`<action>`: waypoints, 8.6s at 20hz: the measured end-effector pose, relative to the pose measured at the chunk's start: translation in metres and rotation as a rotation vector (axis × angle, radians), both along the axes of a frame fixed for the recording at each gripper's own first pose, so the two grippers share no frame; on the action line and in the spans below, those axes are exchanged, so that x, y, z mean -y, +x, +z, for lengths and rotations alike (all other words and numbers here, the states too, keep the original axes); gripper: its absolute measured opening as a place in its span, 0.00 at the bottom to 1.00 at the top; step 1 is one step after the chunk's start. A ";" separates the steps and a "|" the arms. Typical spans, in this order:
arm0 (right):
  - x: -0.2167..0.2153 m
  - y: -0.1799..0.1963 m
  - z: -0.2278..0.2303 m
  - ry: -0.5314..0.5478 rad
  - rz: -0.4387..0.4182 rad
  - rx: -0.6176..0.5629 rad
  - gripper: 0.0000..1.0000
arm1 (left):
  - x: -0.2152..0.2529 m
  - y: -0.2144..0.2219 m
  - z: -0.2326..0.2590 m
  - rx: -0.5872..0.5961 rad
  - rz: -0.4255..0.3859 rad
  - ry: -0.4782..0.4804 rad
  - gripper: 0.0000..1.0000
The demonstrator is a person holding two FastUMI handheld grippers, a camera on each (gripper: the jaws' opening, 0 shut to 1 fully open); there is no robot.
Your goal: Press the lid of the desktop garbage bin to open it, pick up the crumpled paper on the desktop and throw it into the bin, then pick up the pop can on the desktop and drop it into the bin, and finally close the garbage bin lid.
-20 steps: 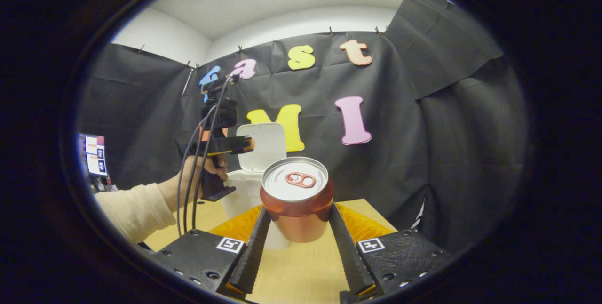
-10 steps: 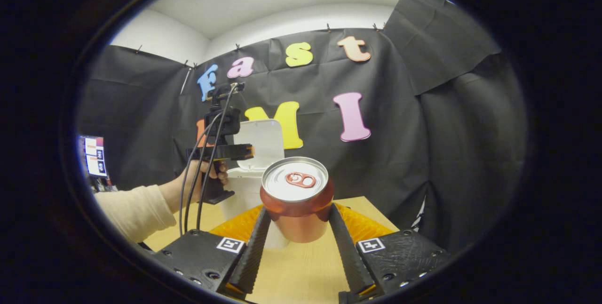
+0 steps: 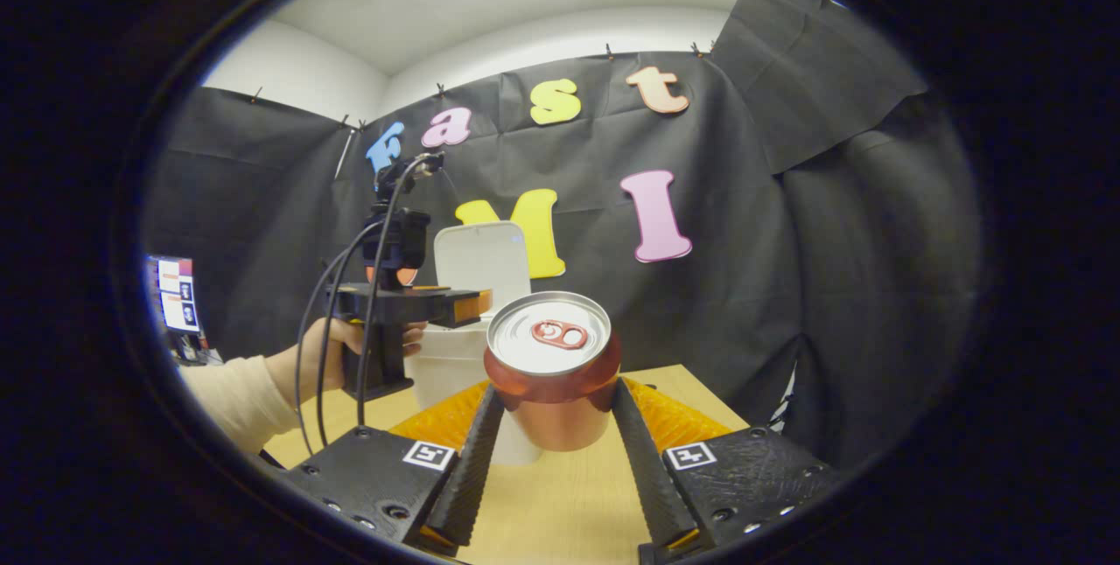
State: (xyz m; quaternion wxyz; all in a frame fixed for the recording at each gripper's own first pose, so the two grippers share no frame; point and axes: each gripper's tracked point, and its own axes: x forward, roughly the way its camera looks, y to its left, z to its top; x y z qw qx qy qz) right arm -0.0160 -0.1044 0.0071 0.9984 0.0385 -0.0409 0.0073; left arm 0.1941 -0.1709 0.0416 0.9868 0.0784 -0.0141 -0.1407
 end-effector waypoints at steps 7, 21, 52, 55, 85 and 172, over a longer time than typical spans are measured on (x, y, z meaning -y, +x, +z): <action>0.003 0.008 -0.013 -0.036 -0.062 -0.039 0.72 | -0.067 -0.057 -0.022 0.000 0.174 -0.059 0.98; -0.044 0.024 -0.036 -0.025 0.003 -0.193 0.72 | -0.144 -0.157 -0.041 0.076 0.238 -0.151 0.98; -0.184 0.103 0.138 -0.270 -0.067 -0.049 0.74 | -0.200 -0.150 -0.064 0.010 0.281 -0.162 0.98; -0.189 0.125 0.142 -0.253 -0.068 -0.079 0.74 | -0.196 -0.151 -0.059 0.030 0.245 -0.176 0.98; -0.187 0.302 0.042 -0.084 -0.019 -0.447 0.76 | -0.201 -0.133 -0.087 -0.032 0.252 -0.150 0.98; -0.173 0.233 0.041 -0.107 0.022 -0.439 0.97 | -0.179 -0.116 -0.120 -0.077 0.245 -0.075 0.98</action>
